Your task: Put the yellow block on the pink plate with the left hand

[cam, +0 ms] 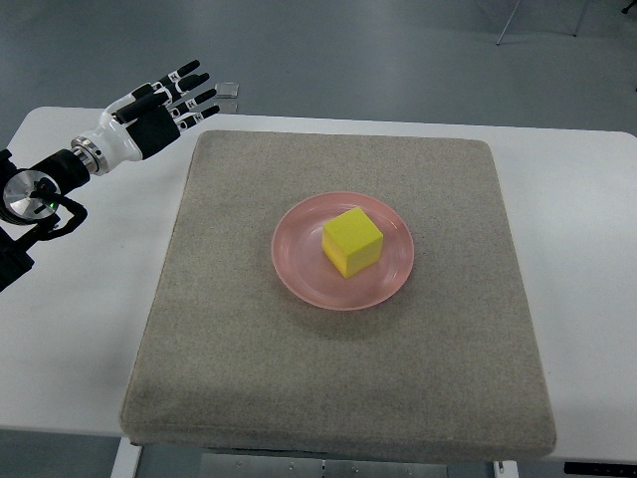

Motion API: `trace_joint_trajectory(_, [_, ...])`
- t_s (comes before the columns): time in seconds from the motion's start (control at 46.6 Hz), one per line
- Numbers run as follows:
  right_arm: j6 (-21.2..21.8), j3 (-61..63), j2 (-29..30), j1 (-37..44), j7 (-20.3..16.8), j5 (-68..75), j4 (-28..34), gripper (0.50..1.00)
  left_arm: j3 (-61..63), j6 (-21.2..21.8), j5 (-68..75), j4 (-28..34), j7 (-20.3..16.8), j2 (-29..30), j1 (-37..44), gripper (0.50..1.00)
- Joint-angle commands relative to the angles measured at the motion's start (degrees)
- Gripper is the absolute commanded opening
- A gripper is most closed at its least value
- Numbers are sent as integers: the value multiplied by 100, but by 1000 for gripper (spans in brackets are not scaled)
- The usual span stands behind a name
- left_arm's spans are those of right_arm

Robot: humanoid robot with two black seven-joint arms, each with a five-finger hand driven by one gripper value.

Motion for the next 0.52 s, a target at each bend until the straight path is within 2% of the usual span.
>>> trace_joint_trajectory(0.0, [2,0,0,-4,1,-8,12,924,-25,18,-192,-5,75,-17,9,999])
trace_joint_trajectory(0.215, [2,0,0,-13,1,-17,30,924,-43,9,-341,-5,313,-17,17,999])
trace_joint_trajectory(0.494, [-33,-9,0,-30,10,-26,144,924,-34,35,-394,-5,330,-26,26,996])
